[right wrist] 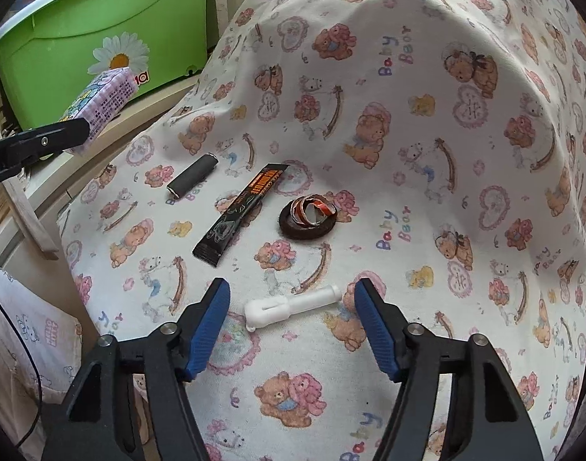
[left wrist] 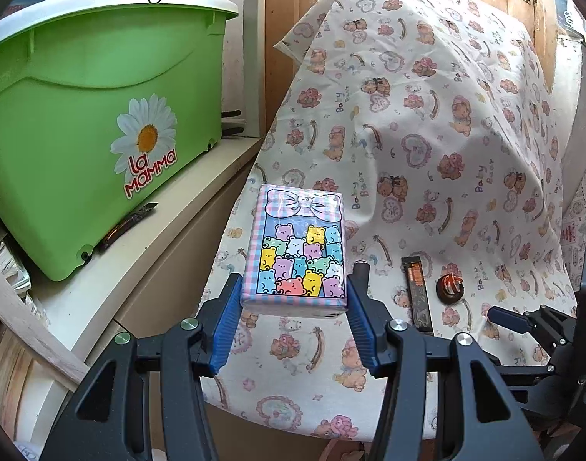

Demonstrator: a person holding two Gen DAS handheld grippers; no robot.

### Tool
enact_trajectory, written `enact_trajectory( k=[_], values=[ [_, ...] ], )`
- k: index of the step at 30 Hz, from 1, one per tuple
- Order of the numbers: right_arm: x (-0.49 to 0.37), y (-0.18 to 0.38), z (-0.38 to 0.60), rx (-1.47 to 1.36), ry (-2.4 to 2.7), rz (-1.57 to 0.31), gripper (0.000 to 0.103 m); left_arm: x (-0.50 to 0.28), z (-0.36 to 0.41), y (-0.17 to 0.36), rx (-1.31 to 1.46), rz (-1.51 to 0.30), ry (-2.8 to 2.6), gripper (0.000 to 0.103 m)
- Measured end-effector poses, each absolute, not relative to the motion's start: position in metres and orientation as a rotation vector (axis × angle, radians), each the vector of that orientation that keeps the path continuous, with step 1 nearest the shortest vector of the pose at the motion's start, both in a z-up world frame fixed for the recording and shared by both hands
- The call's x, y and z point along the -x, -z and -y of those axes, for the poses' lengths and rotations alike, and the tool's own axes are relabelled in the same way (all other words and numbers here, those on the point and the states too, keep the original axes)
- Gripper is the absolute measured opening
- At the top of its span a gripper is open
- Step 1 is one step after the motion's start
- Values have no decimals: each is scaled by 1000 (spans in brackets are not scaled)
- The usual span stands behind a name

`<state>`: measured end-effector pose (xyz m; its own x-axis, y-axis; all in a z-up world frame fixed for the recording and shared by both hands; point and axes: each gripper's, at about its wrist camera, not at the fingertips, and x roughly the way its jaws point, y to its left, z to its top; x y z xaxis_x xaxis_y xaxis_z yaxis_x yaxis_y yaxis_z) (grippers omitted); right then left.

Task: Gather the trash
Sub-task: 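Grasp the white plastic stick with the right tool while the left tool holds the pack, then carry the tissue pack and white stick over the pink wastebasket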

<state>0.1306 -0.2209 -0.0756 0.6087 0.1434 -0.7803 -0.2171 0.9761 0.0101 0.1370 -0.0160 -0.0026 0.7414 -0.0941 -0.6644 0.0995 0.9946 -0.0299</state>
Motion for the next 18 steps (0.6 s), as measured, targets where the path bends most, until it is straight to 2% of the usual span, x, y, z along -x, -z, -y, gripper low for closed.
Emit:
enact_trajectory(
  k=[3, 18],
  values=[
    [-132, 78, 221, 82, -199, -893, 54, -138, 15, 3, -3, -732, 104, 51],
    [-109, 48, 234, -13, -153, -802, 54, -133, 19, 1, -19, -722, 112, 51]
  ],
)
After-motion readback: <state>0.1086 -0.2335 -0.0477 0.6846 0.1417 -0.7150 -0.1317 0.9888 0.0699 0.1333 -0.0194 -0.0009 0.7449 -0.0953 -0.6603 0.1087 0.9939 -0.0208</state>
